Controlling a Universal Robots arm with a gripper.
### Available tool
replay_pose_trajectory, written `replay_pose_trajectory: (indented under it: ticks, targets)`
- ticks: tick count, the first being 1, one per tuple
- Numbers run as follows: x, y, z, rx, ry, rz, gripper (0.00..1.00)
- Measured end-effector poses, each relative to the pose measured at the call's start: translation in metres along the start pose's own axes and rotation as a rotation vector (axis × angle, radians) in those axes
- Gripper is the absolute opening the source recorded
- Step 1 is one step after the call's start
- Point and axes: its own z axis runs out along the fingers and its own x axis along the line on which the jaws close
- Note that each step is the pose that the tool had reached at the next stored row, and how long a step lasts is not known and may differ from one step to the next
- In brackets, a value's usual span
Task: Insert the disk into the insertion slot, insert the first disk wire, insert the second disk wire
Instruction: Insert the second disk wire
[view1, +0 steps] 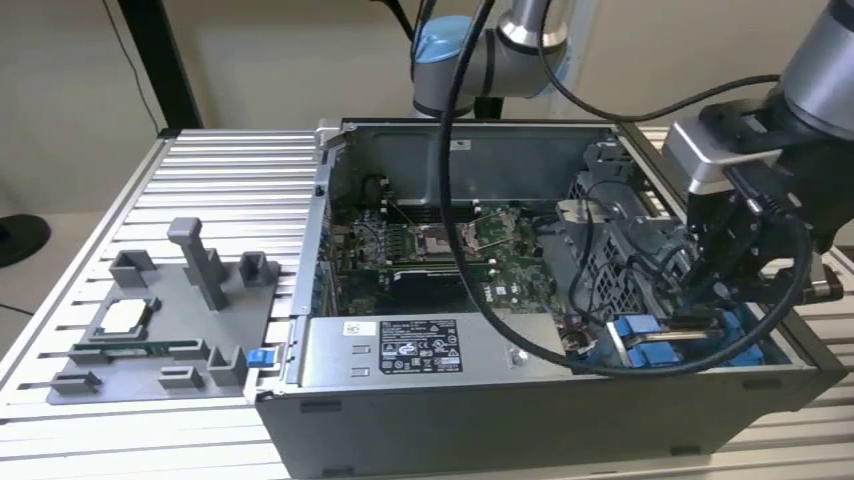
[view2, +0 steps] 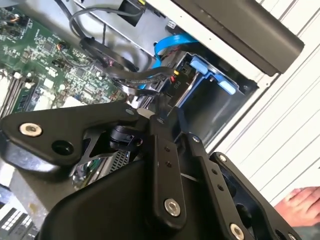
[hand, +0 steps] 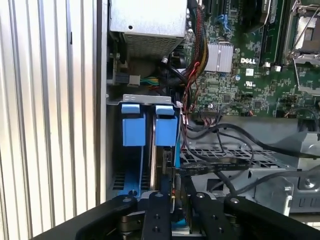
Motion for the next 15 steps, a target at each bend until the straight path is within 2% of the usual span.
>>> replay_pose_trajectory:
  ticks: [5, 7, 10, 15]
  targets:
    - [-0.0025, -0.0021, -0.0205, 0.0, 0.0002, 0.0, 1.0]
    - [-0.0031, -0.0026, -0.0252, 0.0, 0.0, 0.0, 1.0]
    - [-0.0035, -0.003, -0.0291, 0.0, -0.0001, 0.0, 1.0]
    - [-0.0036, -0.003, -0.0294, 0.0, 0.0, 0.0, 1.0]
